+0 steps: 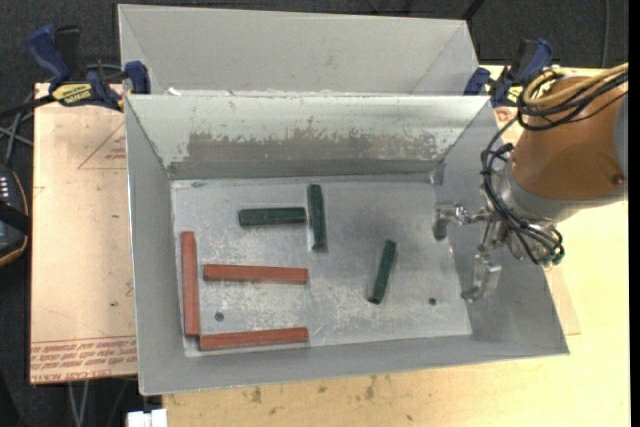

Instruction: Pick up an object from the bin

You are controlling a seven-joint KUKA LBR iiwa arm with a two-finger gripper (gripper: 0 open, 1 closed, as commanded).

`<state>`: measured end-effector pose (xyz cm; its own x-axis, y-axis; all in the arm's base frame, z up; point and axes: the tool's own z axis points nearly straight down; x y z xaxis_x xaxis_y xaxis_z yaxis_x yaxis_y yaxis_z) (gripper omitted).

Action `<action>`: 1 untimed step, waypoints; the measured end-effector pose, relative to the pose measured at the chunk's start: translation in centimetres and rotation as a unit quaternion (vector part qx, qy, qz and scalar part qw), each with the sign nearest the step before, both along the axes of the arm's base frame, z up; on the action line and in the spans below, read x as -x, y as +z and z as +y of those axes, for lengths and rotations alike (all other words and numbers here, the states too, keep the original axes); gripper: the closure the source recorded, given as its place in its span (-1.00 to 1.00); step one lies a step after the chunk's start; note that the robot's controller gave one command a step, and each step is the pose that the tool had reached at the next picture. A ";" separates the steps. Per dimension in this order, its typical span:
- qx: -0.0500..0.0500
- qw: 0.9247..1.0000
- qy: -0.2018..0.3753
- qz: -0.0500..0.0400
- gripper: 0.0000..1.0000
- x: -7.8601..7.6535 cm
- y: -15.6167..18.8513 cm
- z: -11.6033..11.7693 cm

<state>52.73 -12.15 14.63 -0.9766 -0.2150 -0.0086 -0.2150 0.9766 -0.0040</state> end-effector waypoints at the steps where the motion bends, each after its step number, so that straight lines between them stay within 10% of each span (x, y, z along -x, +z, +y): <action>1: -0.003 0.989 0.145 0.006 -1.00 2.9 -2.1 7.1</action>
Offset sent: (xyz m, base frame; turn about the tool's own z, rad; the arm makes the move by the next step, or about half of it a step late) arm 0.0206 0.0798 -0.0158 -0.3219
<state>49.87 -5.01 12.49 -0.8736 -0.4867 0.0008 -0.4867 0.8736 0.0051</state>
